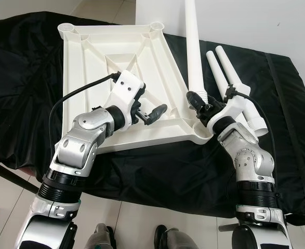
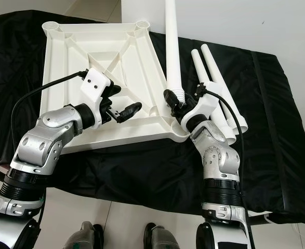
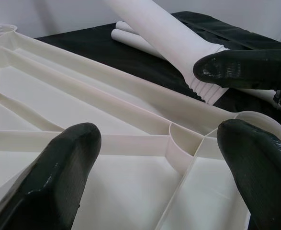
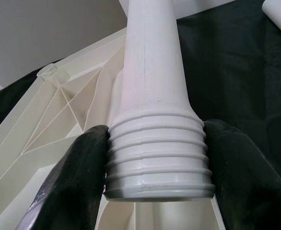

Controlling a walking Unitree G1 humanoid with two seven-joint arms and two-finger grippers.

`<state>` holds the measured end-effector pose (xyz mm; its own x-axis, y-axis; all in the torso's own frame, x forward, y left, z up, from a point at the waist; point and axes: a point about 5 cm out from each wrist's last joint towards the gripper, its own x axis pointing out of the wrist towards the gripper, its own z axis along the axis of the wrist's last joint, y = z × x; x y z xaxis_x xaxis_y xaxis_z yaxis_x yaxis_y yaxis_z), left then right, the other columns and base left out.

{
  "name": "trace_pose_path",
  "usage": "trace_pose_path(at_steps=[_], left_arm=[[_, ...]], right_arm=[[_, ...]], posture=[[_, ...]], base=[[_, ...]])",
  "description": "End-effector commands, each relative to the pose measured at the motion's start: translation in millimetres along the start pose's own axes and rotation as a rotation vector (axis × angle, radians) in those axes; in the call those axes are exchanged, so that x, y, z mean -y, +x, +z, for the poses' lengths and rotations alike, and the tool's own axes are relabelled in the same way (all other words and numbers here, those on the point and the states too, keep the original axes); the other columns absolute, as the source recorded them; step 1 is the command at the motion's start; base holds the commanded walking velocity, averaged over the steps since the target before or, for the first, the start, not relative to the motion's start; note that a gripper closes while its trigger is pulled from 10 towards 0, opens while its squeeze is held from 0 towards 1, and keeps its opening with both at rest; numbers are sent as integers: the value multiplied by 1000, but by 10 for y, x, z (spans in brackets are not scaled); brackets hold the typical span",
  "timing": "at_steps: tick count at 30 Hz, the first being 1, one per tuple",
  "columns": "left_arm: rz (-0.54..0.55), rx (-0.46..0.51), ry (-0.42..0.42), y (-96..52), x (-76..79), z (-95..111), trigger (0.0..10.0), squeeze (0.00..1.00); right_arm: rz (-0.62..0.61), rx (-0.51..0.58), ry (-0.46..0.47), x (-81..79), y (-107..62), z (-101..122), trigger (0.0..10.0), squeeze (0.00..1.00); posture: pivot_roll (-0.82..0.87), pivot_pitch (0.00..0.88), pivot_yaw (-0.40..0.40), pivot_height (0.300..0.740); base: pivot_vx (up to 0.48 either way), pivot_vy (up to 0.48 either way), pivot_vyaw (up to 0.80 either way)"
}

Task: Building children table

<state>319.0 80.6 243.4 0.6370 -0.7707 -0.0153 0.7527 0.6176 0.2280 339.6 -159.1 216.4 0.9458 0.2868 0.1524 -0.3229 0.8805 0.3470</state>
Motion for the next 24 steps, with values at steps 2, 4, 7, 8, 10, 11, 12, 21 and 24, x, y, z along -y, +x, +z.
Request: trace_pose_path(at_steps=[2, 4, 7, 8, 10, 11, 12, 21, 24], left_arm=[[-4, 7, 7, 14, 34, 3, 10000, 0], [-3, 6, 9, 14, 31, 2, 10000, 0], [-4, 7, 11, 11, 34, 6, 10000, 0], [-4, 7, 11, 11, 34, 6, 10000, 0], [-6, 7, 12, 12, 36, 6, 10000, 0], [-6, 7, 12, 12, 36, 6, 10000, 0], [-7, 6, 12, 12, 37, 5, 10000, 0], [-10, 2, 11, 16, 51, -4, 10000, 0], [-8, -3, 5, 23, 59, -13, 10000, 0]], right_arm=[[-10, 37, -13, 25, -33, 53, 10000, 0], [-10, 40, -13, 23, -32, 54, 10000, 0], [-10, 44, -17, 20, -35, 57, 10000, 0], [-10, 44, -17, 20, -35, 57, 10000, 0], [-11, 44, -17, 20, -33, 57, 10000, 0], [-11, 44, -17, 20, -33, 57, 10000, 0], [-12, 43, -18, 21, -34, 52, 10000, 0], [-12, 44, -19, 19, -35, 44, 10000, 0], [-12, 42, -21, 20, -36, 40, 10000, 0]], posture=[[58, 160, -57, 740], [58, 160, -56, 740], [58, 160, -56, 740], [58, 160, -56, 740], [58, 159, -57, 740], [58, 159, -57, 740], [60, 157, -57, 740], [60, 153, -57, 740], [59, 145, -58, 740]], base=[[0, 0, 0], [0, 0, 0], [0, 0, 0], [0, 0, 0], [0, 0, 0], [0, 0, 0], [0, 0, 0], [0, 0, 0], [0, 0, 0]])
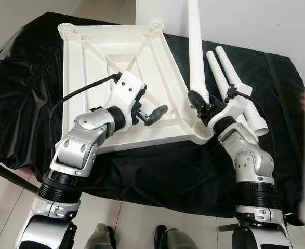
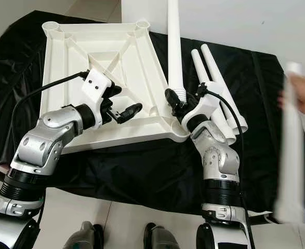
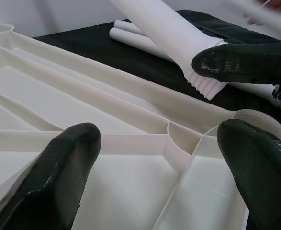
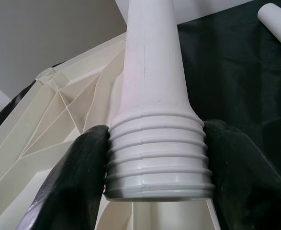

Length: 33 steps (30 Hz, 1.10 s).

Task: Building children table

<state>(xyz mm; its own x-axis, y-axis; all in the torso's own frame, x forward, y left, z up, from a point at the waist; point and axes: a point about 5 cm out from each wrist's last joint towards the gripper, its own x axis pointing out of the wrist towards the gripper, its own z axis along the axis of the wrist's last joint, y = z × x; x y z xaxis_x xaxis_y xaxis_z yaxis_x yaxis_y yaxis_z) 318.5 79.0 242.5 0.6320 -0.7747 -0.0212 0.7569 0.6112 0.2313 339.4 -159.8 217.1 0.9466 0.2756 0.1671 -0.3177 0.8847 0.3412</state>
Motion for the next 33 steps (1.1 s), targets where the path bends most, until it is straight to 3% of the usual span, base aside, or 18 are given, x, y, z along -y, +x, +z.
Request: trace_pose_path(at_steps=[1, 18, 22, 23, 31, 33], left_arm=[[0, 0, -3, 16, 46, -13, 10000, 0], [2, -12, -44, 26, 52, -54, 10000, 0], [-21, 2, -92, 26, 53, -58, 10000, 0], [-57, 19, -153, 27, 54, -51, 10000, 0], [-98, 47, -211, 49, 23, 9, 10000, 0], [-130, 101, -314, 99, -13, 116, 10000, 0]], right_arm=[[-7, 25, -15, 19, -33, 29, 10000, 0], [5, 31, -80, 22, -72, -8, 10000, 0], [19, 50, -116, 15, -112, -19, 10000, 0], [28, 72, -159, 3, -153, -33, 10000, 0], [49, 108, -190, -61, -206, -50, 10000, 0], [82, 152, -224, -130, -242, -48, 10000, 0]], posture=[[59, 145, -58, 740], [59, 138, -60, 740], [59, 138, -60, 740], [61, 139, -64, 740], [59, 140, -67, 740], [58, 138, -69, 740]], base=[[0, 0, 0], [0, 0, 0], [0, 0, 0], [0, 0, 0], [0, 0, 0], [0, 0, 0]])
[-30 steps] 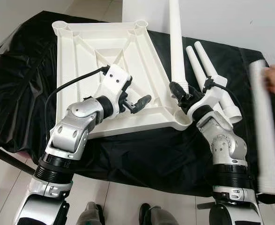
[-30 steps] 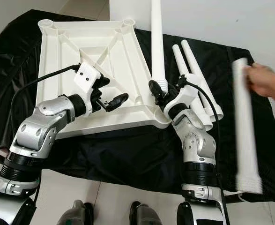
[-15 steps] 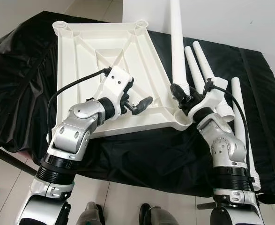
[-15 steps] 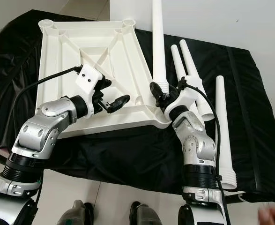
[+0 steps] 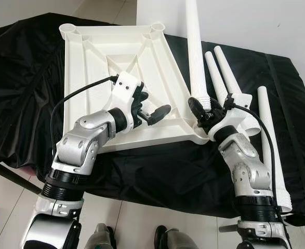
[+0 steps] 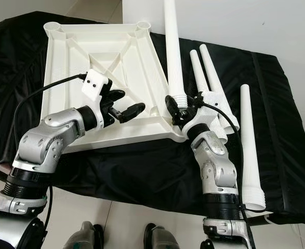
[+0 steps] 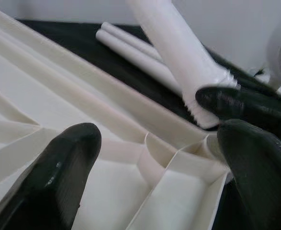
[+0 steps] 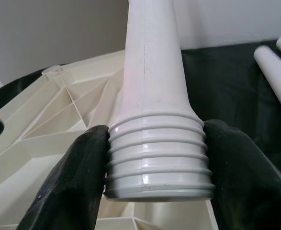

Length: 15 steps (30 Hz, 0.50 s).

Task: Building children table

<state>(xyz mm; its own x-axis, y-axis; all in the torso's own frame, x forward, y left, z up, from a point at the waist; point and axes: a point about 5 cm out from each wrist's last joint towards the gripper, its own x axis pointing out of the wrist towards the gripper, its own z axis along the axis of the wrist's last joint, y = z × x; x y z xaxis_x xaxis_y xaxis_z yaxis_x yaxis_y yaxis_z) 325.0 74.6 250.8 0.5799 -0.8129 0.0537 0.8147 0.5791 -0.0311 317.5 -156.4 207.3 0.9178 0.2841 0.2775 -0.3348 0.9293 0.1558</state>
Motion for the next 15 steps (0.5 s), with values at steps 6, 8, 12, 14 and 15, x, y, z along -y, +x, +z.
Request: trace_pose_path(at_steps=[6, 8, 12, 14, 15], left_arm=[[-155, 71, -150, 86, 61, 214, 10000, 0], [-158, 74, -158, 89, 60, 225, 10000, 0], [-212, 89, -221, 138, 41, 335, 10000, 0], [-224, 97, -232, 176, 15, 392, 10000, 0], [-228, 102, -237, 201, -3, 429, 10000, 0]], right_arm=[[111, 77, -91, -144, -53, 50, 10000, 0], [118, 78, -95, -151, -56, 49, 10000, 0], [148, 90, -124, -182, -64, 49, 10000, 0], [179, 90, -144, -215, -76, 41, 10000, 0], [200, 91, -159, -239, -86, 34, 10000, 0]], posture=[[55, 135, -67, 740], [55, 135, -67, 740], [52, 125, -60, 740], [50, 123, -59, 740], [50, 123, -59, 740]], base=[[0, 0, 0], [0, 0, 0], [0, 0, 0], [0, 0, 0], [0, 0, 0]])
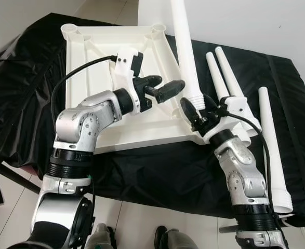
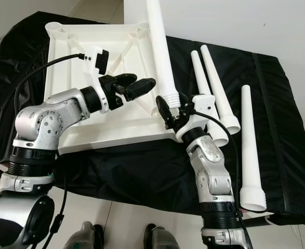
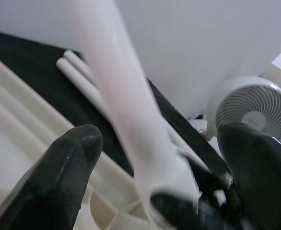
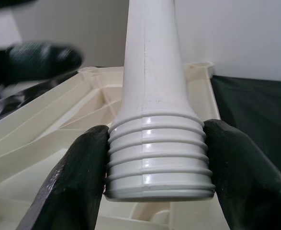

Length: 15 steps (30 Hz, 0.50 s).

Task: Building children table

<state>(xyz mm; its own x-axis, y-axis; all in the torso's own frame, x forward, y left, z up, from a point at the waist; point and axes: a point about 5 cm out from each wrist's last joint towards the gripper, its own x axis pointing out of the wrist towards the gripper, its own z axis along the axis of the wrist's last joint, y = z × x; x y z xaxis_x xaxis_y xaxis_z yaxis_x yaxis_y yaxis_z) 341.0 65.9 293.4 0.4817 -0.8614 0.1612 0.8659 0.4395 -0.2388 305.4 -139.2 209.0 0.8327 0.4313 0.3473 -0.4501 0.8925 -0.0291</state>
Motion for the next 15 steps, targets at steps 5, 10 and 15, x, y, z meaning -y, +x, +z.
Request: trace_pose_path(at_steps=[5, 10, 15], left_arm=[[-101, 3, -32, 78, 24, 53, 10000, 0], [-69, 2, -34, 137, -40, 100, 10000, 0], [-52, -13, -25, 149, -76, 107, 10000, 0]], right_arm=[[67, 42, -25, -100, -25, 48, 10000, 0], [119, 67, -38, -206, -34, 69, 10000, 0], [141, 77, -37, -254, -48, 80, 10000, 0]], posture=[[46, 121, -52, 740], [45, 116, -44, 740], [41, 116, -40, 740]], base=[[0, 0, 0], [0, 0, 0], [0, 0, 0]])
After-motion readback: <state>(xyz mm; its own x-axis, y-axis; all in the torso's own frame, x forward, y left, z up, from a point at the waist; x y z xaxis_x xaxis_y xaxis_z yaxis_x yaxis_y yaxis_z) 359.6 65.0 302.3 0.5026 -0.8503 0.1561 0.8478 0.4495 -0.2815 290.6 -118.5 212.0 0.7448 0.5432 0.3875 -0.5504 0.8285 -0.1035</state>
